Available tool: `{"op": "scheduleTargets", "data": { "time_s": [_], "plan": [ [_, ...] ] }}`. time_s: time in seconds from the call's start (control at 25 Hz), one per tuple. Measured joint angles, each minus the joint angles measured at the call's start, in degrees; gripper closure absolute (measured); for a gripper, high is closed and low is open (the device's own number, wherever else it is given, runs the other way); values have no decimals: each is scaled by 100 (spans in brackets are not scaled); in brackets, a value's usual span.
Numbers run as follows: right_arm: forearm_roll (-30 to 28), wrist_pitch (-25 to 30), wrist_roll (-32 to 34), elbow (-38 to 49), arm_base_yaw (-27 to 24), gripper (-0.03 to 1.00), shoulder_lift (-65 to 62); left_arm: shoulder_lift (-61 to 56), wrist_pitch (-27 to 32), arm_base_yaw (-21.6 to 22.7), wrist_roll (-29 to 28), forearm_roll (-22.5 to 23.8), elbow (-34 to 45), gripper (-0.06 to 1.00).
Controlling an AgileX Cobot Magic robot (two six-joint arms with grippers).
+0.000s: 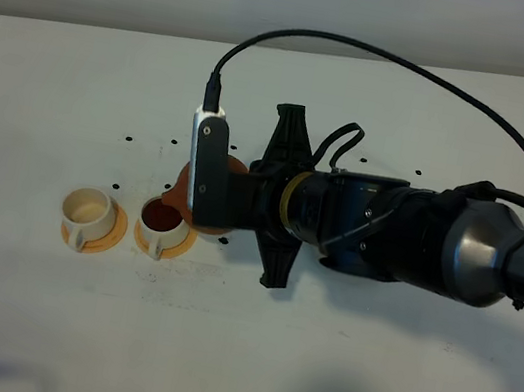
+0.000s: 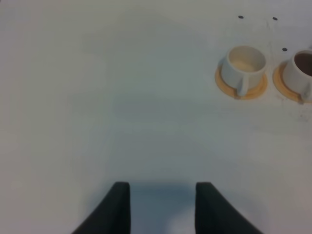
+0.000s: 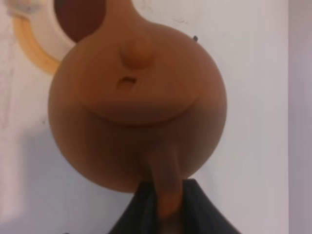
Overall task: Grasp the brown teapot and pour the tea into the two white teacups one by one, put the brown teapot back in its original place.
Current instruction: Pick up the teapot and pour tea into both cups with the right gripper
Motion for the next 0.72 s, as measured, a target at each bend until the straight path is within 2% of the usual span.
{"op": "scheduleTargets", "data": {
  "time_s": [0.24, 0.48, 0.72],
  "plan": [
    [712, 115, 0, -367, 0, 86, -1, 0, 0, 0, 0, 0, 0, 62],
    [1857, 255, 0, -696, -89, 86, -1, 0, 0, 0, 0, 0, 0, 62],
    [2865, 303, 0, -704, -385, 86, -1, 0, 0, 0, 0, 0, 0, 62]
  ]
}}
